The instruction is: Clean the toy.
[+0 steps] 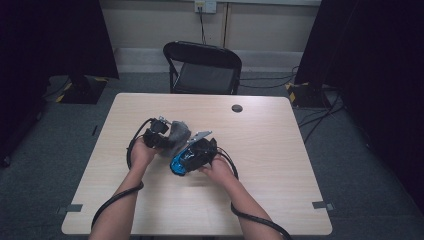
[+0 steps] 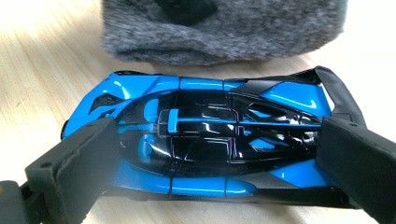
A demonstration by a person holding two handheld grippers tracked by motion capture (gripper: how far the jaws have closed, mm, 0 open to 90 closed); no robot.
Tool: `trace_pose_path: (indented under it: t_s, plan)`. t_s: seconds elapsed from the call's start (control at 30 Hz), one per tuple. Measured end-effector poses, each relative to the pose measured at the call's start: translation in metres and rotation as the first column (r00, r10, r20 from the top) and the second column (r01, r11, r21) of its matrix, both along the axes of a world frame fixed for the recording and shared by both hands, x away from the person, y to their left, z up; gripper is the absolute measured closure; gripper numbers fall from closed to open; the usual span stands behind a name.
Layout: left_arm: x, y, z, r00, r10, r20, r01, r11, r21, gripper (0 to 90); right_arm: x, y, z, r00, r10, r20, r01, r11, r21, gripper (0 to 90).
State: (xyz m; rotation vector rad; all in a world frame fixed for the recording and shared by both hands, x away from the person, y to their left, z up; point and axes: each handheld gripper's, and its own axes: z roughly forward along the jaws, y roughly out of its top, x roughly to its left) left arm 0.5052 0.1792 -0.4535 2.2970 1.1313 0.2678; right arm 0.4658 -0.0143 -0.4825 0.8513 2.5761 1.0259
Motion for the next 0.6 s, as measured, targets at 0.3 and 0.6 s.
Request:
trace_pose_path:
  t_s: [0.3, 0.6]
  plan:
    - [0.006, -0.019, -0.011, 0.9999, -0.011, -0.009, 0.011, 0.9999, 0.000, 71.8, 0.000, -0.001, -0.001, 1.0000, 0.000, 0.005, 0.000, 1.000, 0.008, 0.0]
    - [0.004, -0.020, -0.016, 0.9999, -0.014, -0.010, 0.014, 0.9999, 0.004, 71.7, 0.000, -0.001, -0.001, 1.0000, -0.001, 0.004, 0.001, 1.000, 0.007, 0.0]
